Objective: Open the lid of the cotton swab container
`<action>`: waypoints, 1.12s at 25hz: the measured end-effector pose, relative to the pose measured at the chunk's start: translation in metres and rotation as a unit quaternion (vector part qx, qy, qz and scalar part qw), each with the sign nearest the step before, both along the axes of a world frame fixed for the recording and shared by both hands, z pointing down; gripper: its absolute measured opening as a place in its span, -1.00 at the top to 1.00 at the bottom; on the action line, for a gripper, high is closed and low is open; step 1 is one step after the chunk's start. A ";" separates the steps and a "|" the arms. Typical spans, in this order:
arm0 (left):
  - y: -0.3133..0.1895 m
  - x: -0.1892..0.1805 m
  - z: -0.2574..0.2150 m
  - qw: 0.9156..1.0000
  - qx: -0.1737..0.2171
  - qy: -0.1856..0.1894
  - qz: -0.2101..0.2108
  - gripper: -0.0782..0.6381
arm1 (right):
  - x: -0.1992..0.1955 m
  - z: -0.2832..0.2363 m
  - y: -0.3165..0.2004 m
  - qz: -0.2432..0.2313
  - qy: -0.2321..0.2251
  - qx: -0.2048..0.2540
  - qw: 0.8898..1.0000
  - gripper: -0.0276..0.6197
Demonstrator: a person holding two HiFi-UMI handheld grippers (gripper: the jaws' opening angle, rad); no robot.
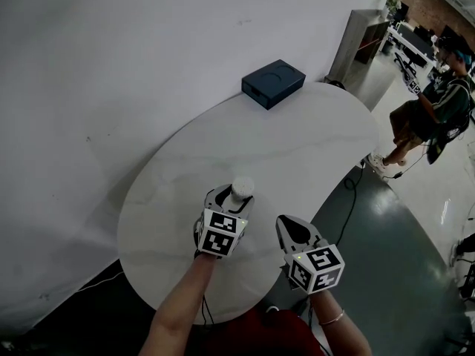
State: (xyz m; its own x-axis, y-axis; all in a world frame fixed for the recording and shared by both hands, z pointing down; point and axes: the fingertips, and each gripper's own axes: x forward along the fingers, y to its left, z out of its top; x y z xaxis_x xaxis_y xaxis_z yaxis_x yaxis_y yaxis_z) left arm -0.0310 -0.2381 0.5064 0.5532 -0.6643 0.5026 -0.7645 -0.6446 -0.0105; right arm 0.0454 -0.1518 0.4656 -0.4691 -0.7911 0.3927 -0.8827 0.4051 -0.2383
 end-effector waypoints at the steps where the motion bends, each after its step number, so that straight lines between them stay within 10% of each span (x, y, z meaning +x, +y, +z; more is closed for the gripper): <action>1: 0.002 -0.001 -0.003 1.000 0.002 0.003 0.000 0.07 | -0.003 -0.002 0.000 -0.004 0.000 0.002 1.000 0.86; 28: 0.076 -0.033 -0.028 1.000 0.013 0.025 -0.008 0.07 | -0.072 -0.034 0.012 -0.126 0.004 0.029 0.992 0.86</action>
State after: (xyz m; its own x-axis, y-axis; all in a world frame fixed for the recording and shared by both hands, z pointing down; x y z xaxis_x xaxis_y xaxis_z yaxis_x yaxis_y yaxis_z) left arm -0.0639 -0.1621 0.4789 0.5663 -0.6859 0.4569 -0.7745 -0.6325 0.0105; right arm -0.0261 -0.1399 0.4319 -0.6518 -0.6704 0.3546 -0.7533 0.6263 -0.2008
